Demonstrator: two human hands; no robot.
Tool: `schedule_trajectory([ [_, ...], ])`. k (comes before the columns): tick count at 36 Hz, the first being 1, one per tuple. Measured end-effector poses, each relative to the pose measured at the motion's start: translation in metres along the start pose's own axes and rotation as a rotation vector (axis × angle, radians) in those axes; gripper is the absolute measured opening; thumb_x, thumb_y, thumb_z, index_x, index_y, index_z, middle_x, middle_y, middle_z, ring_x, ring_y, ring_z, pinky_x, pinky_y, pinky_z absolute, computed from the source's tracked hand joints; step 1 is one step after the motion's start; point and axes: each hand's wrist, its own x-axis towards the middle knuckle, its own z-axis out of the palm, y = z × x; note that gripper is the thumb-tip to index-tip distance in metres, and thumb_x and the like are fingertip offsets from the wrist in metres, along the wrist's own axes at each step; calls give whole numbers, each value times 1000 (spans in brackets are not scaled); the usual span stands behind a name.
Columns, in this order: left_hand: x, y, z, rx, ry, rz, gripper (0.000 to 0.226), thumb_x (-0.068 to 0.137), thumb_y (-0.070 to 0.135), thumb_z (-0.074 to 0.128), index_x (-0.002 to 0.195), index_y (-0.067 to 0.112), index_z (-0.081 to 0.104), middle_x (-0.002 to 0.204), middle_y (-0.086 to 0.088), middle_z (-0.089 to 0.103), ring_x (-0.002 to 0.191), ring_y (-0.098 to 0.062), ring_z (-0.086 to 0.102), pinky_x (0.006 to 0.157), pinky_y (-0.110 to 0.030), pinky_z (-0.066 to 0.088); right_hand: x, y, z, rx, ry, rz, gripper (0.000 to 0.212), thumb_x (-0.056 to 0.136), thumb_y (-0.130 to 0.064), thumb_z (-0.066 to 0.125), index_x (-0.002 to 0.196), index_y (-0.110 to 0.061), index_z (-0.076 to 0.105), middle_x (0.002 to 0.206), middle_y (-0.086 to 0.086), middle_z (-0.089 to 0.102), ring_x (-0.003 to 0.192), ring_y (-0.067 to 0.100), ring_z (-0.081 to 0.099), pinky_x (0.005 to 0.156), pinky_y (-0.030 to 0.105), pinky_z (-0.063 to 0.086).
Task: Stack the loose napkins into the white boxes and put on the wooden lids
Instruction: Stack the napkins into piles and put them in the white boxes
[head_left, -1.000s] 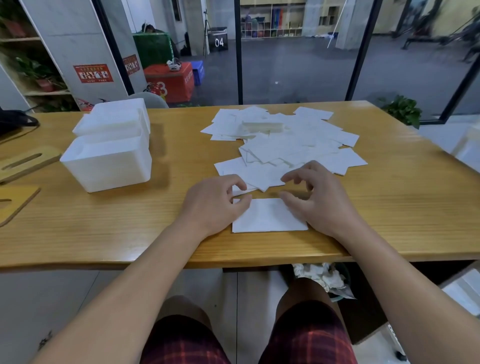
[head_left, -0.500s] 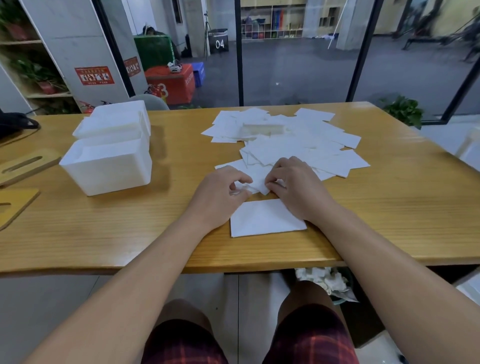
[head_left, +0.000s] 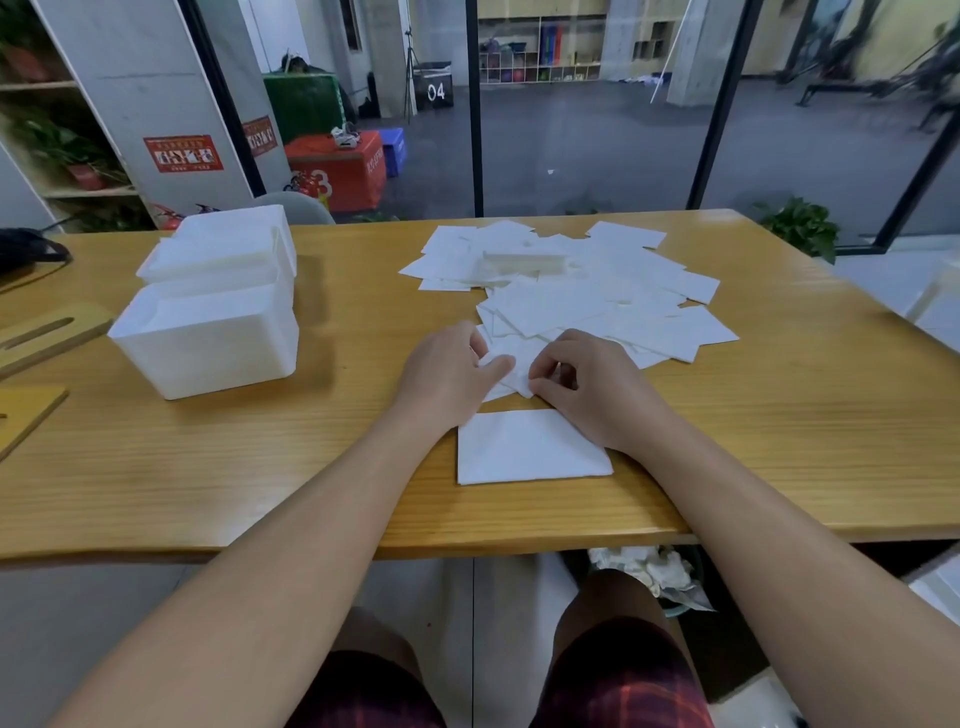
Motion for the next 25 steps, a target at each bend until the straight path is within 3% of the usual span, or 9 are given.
schedule_trajectory([
  [3, 2, -2, 1, -70, 3, -8, 24, 100, 46, 72, 94, 24, 64, 79, 7, 66, 80, -15, 62, 67, -34, 48, 0, 0, 1, 3, 5, 2, 10, 97, -27, 78, 89, -32, 74, 97, -14, 64, 82, 4, 62, 76, 25, 52],
  [6, 2, -4, 3, -94, 16, 15, 19, 103, 39, 70, 91, 25, 64, 77, 5, 65, 87, -18, 61, 93, -28, 42, 0, -1, 0, 3, 14, -3, 10, 97, -28, 79, 88, -31, 74, 97, -14, 64, 81, 4, 62, 74, 24, 52],
  [7, 2, -4, 3, -94, 31, 21, 18, 103, 38, 68, 92, 25, 64, 82, 5, 65, 92, -19, 59, 95, -27, 38, -1, -1, 0, 1, 16, -4, 11, 97, -29, 79, 88, -31, 74, 97, -14, 64, 80, 4, 62, 74, 24, 51],
  [9, 0, -2, 0, -127, 69, 32, 17, 105, 36, 65, 92, 25, 62, 93, 7, 63, 99, -18, 55, 86, -28, 39, -1, -1, 0, -5, 28, -8, 11, 97, -31, 79, 88, -31, 74, 97, -14, 63, 80, 5, 62, 73, 23, 50],
  [13, -5, -4, -14, -297, 178, 45, 13, 107, 29, 62, 98, 20, 60, 95, 8, 63, 90, -6, 59, 70, -21, 41, -2, -2, -3, 17, 105, -9, 9, 99, -31, 77, 90, -29, 74, 97, -14, 62, 83, 7, 61, 71, 17, 45],
  [16, -11, -10, -25, -410, 260, 48, 4, 108, 22, 62, 104, 23, 62, 97, 13, 67, 92, 0, 64, 71, -23, 50, -3, 0, -5, 60, 176, 6, 6, 100, -34, 75, 103, -29, 74, 105, -16, 62, 88, 7, 62, 75, 18, 48],
  [20, -20, -11, -37, -577, 232, 100, 17, 107, 12, 64, 116, 24, 70, 117, 14, 75, 116, 0, 68, 93, -25, 58, -7, 5, -9, 109, 233, 43, 35, 100, -43, 73, 132, -29, 67, 126, -15, 59, 106, 3, 62, 88, 29, 55],
  [25, -29, -7, -43, -924, 23, 111, 26, 107, 3, 65, 128, 14, 74, 128, -5, 77, 123, -24, 71, 101, -41, 58, -14, -2, -17, 281, 106, 78, 64, 102, -61, 63, 160, -41, 41, 155, -26, 48, 138, -5, 48, 107, 25, 44],
])
